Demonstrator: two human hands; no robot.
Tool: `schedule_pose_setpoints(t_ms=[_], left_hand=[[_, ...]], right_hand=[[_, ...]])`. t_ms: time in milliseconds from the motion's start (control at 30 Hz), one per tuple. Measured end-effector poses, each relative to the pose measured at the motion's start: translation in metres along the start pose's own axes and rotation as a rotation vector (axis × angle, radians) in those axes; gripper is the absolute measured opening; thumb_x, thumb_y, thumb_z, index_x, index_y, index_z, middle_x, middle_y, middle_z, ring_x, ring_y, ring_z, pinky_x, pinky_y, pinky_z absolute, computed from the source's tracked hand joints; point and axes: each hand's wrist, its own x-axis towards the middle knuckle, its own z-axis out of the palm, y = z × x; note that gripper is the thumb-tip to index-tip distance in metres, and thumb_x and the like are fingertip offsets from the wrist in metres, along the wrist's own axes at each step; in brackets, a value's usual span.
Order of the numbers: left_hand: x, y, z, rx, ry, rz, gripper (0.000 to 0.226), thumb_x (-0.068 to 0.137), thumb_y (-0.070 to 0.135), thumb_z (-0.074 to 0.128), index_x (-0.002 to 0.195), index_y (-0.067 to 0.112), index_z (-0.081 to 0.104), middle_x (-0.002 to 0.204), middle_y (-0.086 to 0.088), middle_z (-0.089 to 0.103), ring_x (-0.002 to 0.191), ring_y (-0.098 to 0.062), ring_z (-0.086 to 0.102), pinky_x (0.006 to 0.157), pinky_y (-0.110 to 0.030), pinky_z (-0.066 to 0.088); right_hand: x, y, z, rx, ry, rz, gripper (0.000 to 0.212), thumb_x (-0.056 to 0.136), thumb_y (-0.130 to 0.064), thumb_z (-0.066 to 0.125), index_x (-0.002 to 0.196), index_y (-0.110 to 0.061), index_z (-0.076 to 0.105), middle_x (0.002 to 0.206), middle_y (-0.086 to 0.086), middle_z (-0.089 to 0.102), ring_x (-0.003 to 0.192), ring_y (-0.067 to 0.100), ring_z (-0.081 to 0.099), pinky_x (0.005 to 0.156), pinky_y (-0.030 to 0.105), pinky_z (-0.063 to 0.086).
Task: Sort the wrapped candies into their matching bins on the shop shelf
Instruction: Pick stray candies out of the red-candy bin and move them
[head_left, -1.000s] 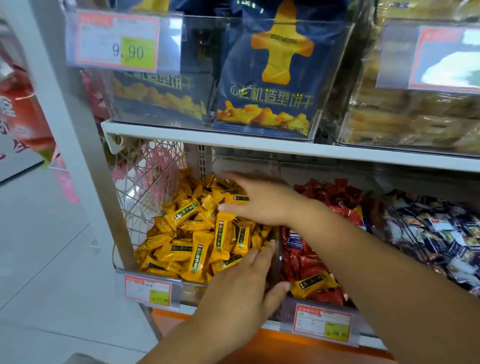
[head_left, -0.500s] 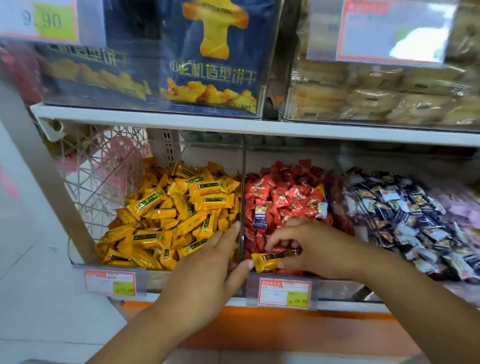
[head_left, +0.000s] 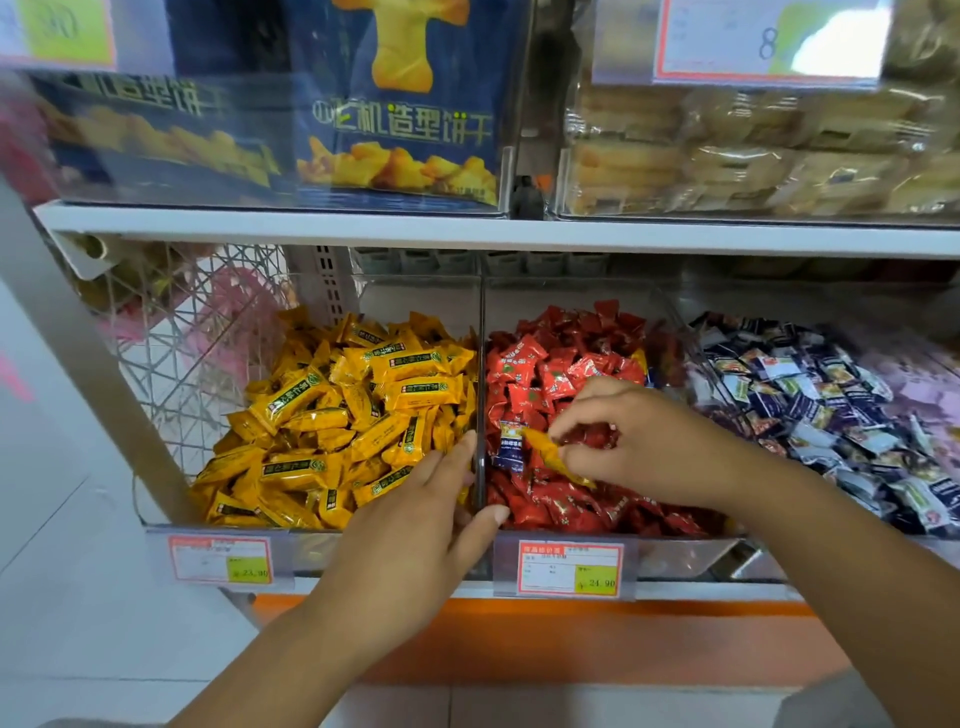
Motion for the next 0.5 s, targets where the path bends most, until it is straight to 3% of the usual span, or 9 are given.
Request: schedule_pose_setpoints(t_ms=[133, 200, 267, 300, 367, 433, 500], left_hand=[[0.0, 0.001, 0.0, -0.005, 0.007, 0.005, 0.069, 0.092, 0.062, 0.031, 0.152, 0.041, 0.005, 0.119, 0.026, 0.04, 0.084, 0.006, 0.048, 0.061, -0.015, 0.037], [0.0, 0.002, 0.0, -0.003, 0.006, 0.004, 0.069, 0.092, 0.061, 0.032, 0.152, 0.041, 0.005, 0.117, 0.027, 0.038, 0.081, 0.008, 0.047, 0.06, -0.014, 0.035], [0.0, 0.002, 0.001, 0.004, 0.01, 0.004, 0.069, 0.091, 0.061, 0.031, 0.152, 0.041, 0.006, 0.116, 0.028, 0.036, 0.08, 0.009, 0.046, 0.058, -0.013, 0.032], [0.0, 0.001, 0.001, 0.005, 0.014, 0.003, 0.068, 0.091, 0.061, 0.031, 0.152, 0.041, 0.007, 0.116, 0.028, 0.036, 0.081, 0.008, 0.046, 0.058, -0.013, 0.032], [0.0, 0.001, 0.001, 0.0, 0.012, 0.006, 0.068, 0.091, 0.062, 0.031, 0.151, 0.041, 0.009, 0.115, 0.028, 0.037, 0.082, 0.008, 0.048, 0.056, -0.013, 0.033], [-0.001, 0.001, 0.001, -0.005, 0.009, 0.013, 0.067, 0.091, 0.062, 0.031, 0.151, 0.042, 0.009, 0.112, 0.028, 0.037, 0.082, 0.009, 0.048, 0.055, -0.013, 0.033], [-0.001, 0.0, 0.001, -0.002, 0.017, 0.021, 0.067, 0.09, 0.062, 0.03, 0.151, 0.043, 0.008, 0.109, 0.028, 0.036, 0.08, 0.011, 0.047, 0.054, -0.013, 0.033]], right_hand=[[0.009, -0.01, -0.008, 0.134, 0.183, 0.05, 0.015, 0.085, -0.036, 0.063, 0.085, -0.021, 0.062, 0.07, -0.016, 0.06, 0.054, -0.003, 0.056, 0.055, 0.022, 0.041], [0.019, -0.028, -0.007, 0.424, 0.251, 0.041, 0.017, 0.091, -0.032, 0.062, 0.1, -0.017, 0.061, 0.08, -0.007, 0.066, 0.058, 0.006, 0.066, 0.053, 0.022, 0.049], [0.029, -0.046, -0.007, 0.759, 0.268, -0.006, 0.023, 0.094, -0.024, 0.059, 0.116, -0.016, 0.058, 0.095, -0.003, 0.068, 0.073, 0.011, 0.071, 0.061, 0.021, 0.055], [0.032, -0.052, -0.009, 0.793, 0.27, -0.025, 0.025, 0.095, -0.021, 0.058, 0.12, -0.019, 0.057, 0.098, -0.002, 0.068, 0.077, 0.009, 0.07, 0.065, 0.02, 0.056], [0.034, -0.047, -0.012, 0.58, 0.231, -0.003, 0.019, 0.096, -0.019, 0.056, 0.113, -0.018, 0.065, 0.094, -0.001, 0.068, 0.073, 0.006, 0.067, 0.066, 0.018, 0.056], [0.029, -0.032, -0.01, 0.21, 0.059, 0.043, 0.013, 0.093, -0.025, 0.061, 0.104, -0.023, 0.068, 0.092, -0.004, 0.067, 0.075, 0.004, 0.062, 0.071, 0.021, 0.056], [0.024, -0.019, 0.005, -0.048, -0.143, 0.041, 0.031, 0.085, -0.037, 0.07, 0.115, -0.03, 0.064, 0.104, -0.012, 0.058, 0.091, 0.004, 0.057, 0.083, 0.027, 0.052]])
